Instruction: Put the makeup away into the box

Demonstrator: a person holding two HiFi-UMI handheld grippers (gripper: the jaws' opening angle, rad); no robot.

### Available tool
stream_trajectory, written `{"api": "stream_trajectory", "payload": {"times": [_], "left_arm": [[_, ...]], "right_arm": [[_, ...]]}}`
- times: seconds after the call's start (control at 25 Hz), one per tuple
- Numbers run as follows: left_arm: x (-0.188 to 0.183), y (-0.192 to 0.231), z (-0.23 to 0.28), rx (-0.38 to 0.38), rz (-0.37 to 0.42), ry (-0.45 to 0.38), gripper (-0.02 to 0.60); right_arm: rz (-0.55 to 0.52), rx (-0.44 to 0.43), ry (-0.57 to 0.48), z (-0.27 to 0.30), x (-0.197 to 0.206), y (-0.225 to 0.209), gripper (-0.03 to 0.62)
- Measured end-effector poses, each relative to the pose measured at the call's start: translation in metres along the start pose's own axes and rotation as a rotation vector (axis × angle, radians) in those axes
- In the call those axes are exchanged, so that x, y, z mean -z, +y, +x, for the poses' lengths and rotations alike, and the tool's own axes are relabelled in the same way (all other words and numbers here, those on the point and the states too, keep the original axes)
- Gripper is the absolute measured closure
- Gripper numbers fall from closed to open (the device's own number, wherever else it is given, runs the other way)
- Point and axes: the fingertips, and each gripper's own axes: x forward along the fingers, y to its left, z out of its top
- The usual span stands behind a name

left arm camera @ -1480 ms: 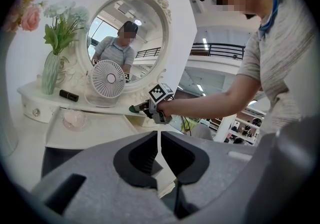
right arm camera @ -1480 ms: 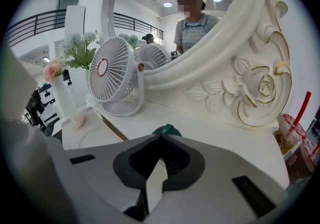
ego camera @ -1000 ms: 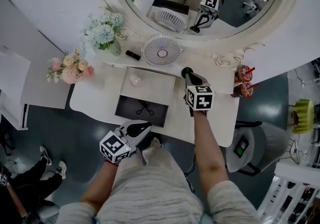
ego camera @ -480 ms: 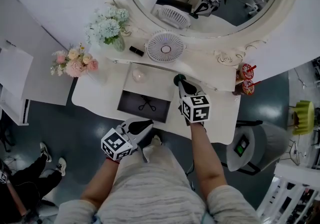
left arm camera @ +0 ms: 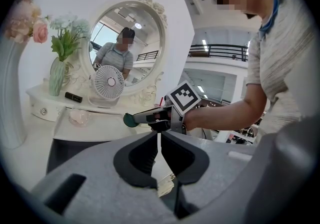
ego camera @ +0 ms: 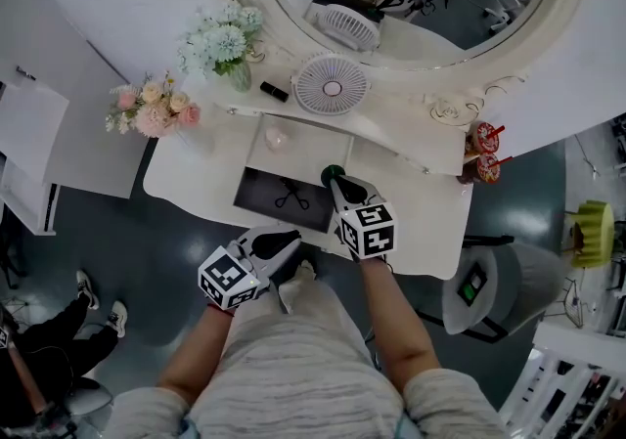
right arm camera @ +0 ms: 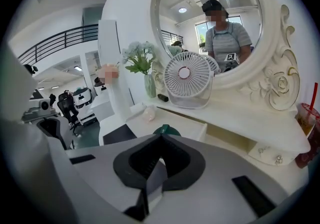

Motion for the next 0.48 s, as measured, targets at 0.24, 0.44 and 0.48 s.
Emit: {"api": "stream_trajectory", "payload": {"times": [0.24,0.44,0.48], "left_arm": [[0.001,-0.002,-0.004,-0.005,0.002,-0.004,0.566],[0.003,-0.002,-0.008,-0.013,-0.001,0.001,0.566],[0.004,-0.002,-0.008,-0.014,-0.001,0.002,0.566]], "right_arm": [[-0.002,-0.041,0.040,0.003,0.021,0.024,0.585],[-0.001,-0.062,0.072,0.005,0.038,0.036,0.585],[-0.002,-0.063,0.078,0.006,0.041,0.037,0.585]]}}
